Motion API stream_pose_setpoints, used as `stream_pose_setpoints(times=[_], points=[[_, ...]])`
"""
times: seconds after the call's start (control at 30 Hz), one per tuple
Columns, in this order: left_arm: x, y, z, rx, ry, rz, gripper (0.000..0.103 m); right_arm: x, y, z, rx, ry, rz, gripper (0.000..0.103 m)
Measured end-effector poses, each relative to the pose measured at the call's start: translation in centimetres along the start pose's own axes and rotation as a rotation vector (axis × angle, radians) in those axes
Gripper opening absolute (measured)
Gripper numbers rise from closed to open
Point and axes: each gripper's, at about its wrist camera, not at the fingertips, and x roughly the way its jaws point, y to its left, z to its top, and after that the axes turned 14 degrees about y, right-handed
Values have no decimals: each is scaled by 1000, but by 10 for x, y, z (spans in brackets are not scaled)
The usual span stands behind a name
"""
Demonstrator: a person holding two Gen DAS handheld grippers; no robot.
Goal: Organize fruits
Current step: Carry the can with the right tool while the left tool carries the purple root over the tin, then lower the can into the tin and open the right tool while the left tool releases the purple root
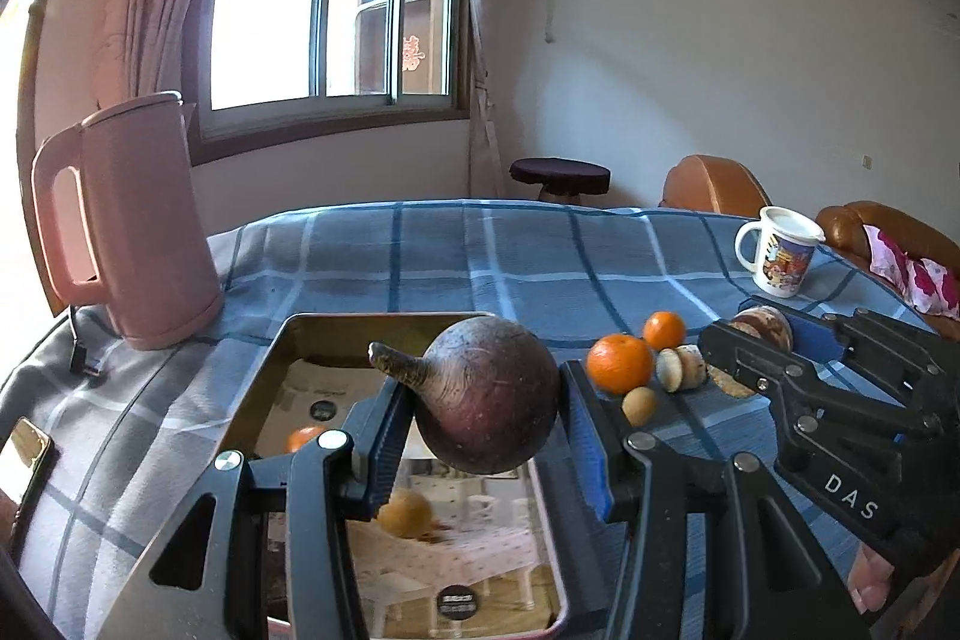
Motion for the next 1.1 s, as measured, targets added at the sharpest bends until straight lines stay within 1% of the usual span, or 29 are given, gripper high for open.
stream_pose_setpoints(times=[0.27, 0.7, 1.0, 1.1], points=[[-4, 18, -1, -12, 6, 31, 50, 8, 24, 11, -55, 10, 29, 34], [-8, 61, 0, -71, 15, 91, 50, 21, 65, 31, -138, 22, 81, 34], [-4, 81, -3, -97, 39, 111, 50, 35, 82, 37, -146, 46, 122, 34], [-2, 86, -3, -104, 47, 118, 50, 39, 86, 36, -155, 54, 123, 34]])
